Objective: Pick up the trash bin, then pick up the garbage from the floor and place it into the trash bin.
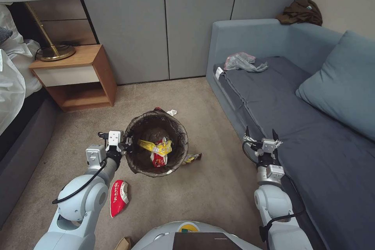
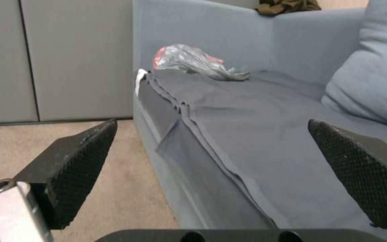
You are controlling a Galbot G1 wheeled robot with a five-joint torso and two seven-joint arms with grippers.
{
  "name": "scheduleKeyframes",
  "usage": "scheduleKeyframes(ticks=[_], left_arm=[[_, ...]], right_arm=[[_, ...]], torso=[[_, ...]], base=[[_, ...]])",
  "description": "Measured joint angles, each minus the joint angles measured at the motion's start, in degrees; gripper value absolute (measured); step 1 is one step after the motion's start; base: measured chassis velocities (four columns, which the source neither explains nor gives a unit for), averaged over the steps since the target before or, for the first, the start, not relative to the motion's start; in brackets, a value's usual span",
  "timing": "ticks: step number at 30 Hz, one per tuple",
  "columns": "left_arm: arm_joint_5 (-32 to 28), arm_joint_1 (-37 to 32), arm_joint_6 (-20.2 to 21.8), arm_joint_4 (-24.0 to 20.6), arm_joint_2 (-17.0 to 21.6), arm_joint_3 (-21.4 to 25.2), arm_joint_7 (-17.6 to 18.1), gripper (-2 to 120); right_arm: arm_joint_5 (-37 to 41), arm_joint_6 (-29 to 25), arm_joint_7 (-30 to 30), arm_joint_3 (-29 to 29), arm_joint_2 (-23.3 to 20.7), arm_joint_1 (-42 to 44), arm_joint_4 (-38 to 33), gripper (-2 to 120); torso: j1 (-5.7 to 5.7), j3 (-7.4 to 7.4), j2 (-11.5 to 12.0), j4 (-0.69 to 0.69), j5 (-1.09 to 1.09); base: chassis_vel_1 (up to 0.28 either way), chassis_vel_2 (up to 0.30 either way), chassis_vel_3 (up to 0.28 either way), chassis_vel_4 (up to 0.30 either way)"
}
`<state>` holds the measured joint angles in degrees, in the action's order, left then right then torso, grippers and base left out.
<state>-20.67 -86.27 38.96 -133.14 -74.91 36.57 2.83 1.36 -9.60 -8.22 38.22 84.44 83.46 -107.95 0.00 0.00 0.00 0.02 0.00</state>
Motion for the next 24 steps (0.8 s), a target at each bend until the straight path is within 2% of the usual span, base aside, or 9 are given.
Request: scheduleKeyframes(ticks=[24], left_arm=[[0.1,-0.1,0.0,0.0,0.0,0.0,0.0,0]], right_arm=[[0.1,0.4,-0.3,-0.1,0.0,-0.1,0.1,100]], torso=[[0.0,-0.01,0.0,0.01,0.0]], base=[[-0.09,0.086,0.081,-0.093]])
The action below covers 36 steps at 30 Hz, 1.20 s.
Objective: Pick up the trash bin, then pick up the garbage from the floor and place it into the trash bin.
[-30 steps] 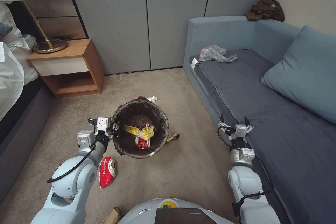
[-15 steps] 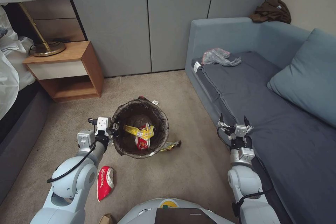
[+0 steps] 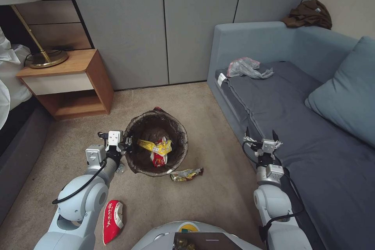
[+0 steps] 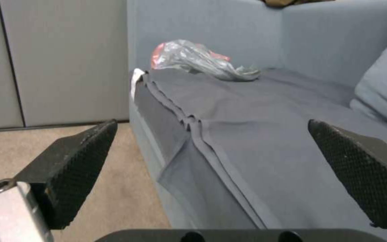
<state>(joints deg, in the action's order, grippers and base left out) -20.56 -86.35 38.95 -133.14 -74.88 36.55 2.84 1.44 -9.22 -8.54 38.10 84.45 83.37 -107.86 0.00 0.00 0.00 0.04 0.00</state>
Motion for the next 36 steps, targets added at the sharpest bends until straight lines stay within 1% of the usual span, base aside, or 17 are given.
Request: scheduleKeyframes(ticks=[20,29,36], left_arm=[[-0.2,0.2,-0.2,0.2,-0.2,0.1,0.2,0],[-3.4,0.3,1.3,-0.2,-0.3,0.4,1.2,0],[-4.4,0.3,1.8,-0.6,0.0,0.4,1.6,0]], right_arm=[[0.1,0.5,-0.6,-0.1,0.2,0.0,0.0,100],[-1.1,0.3,-1.0,0.0,0.3,0.0,0.5,100],[-1.1,0.4,-1.1,-0.2,0.2,0.0,0.6,100]], torso=[[0.0,0.01,0.0,-0.01,0.0],[0.0,0.01,0.0,0.0,0.0],[0.0,0.01,0.0,0.0,0.0]], base=[[-0.003,0.005,0.003,-0.004],[0.012,0.009,0.012,0.01],[0.054,0.063,0.059,0.062]])
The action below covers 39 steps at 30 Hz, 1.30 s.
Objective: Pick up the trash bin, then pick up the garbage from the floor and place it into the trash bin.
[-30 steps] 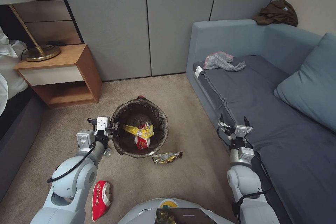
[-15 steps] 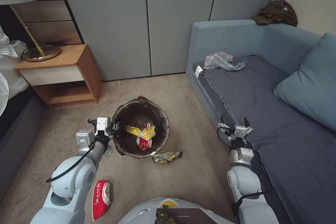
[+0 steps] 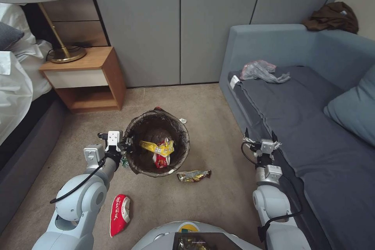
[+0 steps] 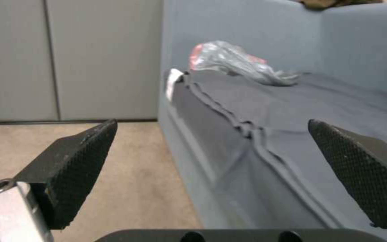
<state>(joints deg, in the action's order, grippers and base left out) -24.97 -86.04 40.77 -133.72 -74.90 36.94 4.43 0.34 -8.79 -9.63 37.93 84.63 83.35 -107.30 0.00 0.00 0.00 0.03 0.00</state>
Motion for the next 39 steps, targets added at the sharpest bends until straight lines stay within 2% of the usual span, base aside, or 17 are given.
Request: scheduleKeyframes(ticks=[20,23,24,25,27,28,29,31,32,34,35,38,39], left_arm=[[-0.4,0.0,0.5,-0.4,0.4,0.0,1.2,0],[-0.3,-0.1,0.4,-0.2,0.3,0.2,1.2,0],[-0.2,-0.1,0.3,-0.1,0.2,0.2,1.2,0],[-0.1,-0.1,0.3,-0.1,0.1,0.2,1.2,0],[0.2,-0.1,0.2,0.0,-0.3,0.4,1.4,0],[0.2,-0.1,0.2,0.0,-0.3,0.4,1.4,0],[0.2,-0.1,0.1,0.1,-0.3,0.4,1.4,0],[0.3,-0.3,0.0,0.1,-0.3,0.8,1.3,0],[0.3,-0.3,0.0,0.1,-0.3,0.8,1.3,0],[0.5,-0.4,0.0,0.1,-0.3,1.1,1.3,0],[0.5,-0.4,0.0,0.1,-0.3,1.1,1.3,0],[0.6,-0.4,0.0,0.1,-0.4,1.1,1.4,0],[0.6,-0.4,0.0,0.1,-0.4,1.1,1.4,0]], right_arm=[[-0.1,0.4,-0.3,-0.4,-0.1,0.3,-0.4,100],[0.0,3.5,-1.1,-1.0,-0.8,0.3,-1.8,100],[0.4,9.7,-3.9,-2.4,-1.9,0.1,-3.8,100],[1.0,13.1,-5.1,-3.3,-2.5,-0.1,-4.9,100],[8.3,24.7,-6.2,-5.8,-5.0,-1.3,-9.7,100],[8.3,24.7,-6.2,-5.8,-5.0,-1.3,-9.7,100],[12.2,28.2,-6.8,-6.4,-5.6,-1.9,-10.9,100],[26.7,39.0,-10.2,-8.0,-7.7,-5.0,-13.8,100],[26.7,39.0,-10.2,-8.0,-7.7,-5.0,-13.8,100],[43.0,49.5,-18.1,-9.6,-10.2,-10.1,-14.4,100],[43.0,49.5,-18.1,-9.6,-10.2,-10.1,-14.4,100],[59.6,51.9,-25.6,-12.5,-13.6,-15.7,-11.6,100],[59.6,51.9,-25.6,-12.5,-13.6,-15.7,-11.6,100]], torso=[[0.0,0.0,0.0,-0.02,0.0],[0.0,0.0,0.0,0.0,0.0],[0.0,0.0,0.0,0.0,0.0],[0.0,0.0,0.0,0.0,0.01],[0.0,0.0,0.0,0.0,0.0],[0.0,0.0,0.0,0.0,0.0],[0.0,0.0,0.0,0.0,0.0],[0.0,0.0,0.0,0.0,0.0],[0.0,0.0,0.0,0.0,0.0],[0.0,0.0,0.0,-0.01,0.01],[0.0,0.0,0.0,-0.01,0.01],[0.0,-0.01,0.0,-0.01,-0.03],[0.0,-0.01,0.0,-0.01,-0.03]], base=[[0.029,0.031,0.03,0.031],[0.0,0.0,0.0,0.0],[0.0,0.0,0.0,0.0],[0.0,0.0,0.0,0.0],[0.0,0.0,0.0,0.0],[0.0,0.0,0.0,0.0],[0.0,0.0,0.0,0.0],[0.0,0.0,0.0,0.0],[0.0,0.0,0.0,0.0],[0.0,0.0,0.0,0.0],[0.0,0.0,0.0,0.0],[0.0,0.0,0.0,0.0],[0.0,0.0,0.0,0.0]])
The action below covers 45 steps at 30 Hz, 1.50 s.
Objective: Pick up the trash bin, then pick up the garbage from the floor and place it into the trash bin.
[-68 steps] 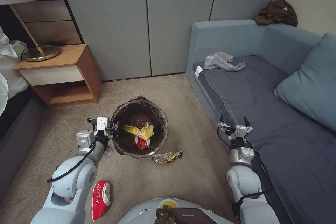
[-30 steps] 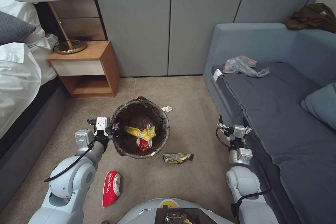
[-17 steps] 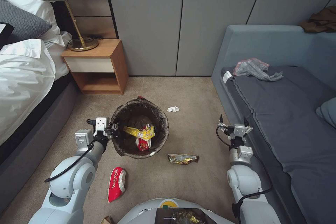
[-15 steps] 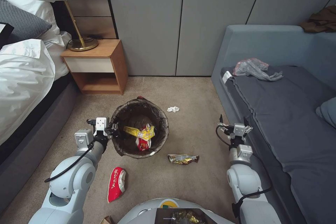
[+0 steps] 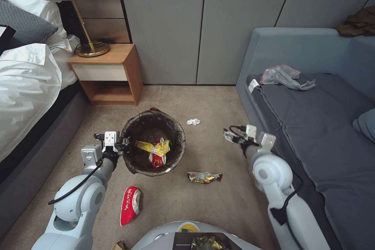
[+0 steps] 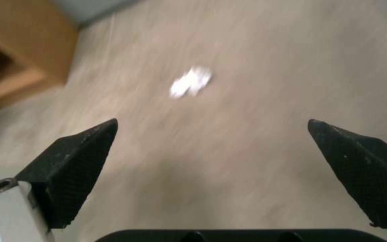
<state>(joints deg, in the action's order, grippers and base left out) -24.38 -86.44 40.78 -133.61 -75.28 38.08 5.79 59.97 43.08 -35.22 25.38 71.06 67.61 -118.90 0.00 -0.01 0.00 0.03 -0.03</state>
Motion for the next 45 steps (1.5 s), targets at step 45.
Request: scheduleKeyframes(ticks=[45], left_arm=[[1.0,-0.1,-0.5,2.1,-0.5,-0.2,-1.5,0]], right_arm=[[10.4,-7.1,-1.5,2.4,14.1,3.3,29.1,100]], torso=[[0.0,0.01,0.0,0.0,0.03]], base=[[0.0,0.0,0.0,0.0]])
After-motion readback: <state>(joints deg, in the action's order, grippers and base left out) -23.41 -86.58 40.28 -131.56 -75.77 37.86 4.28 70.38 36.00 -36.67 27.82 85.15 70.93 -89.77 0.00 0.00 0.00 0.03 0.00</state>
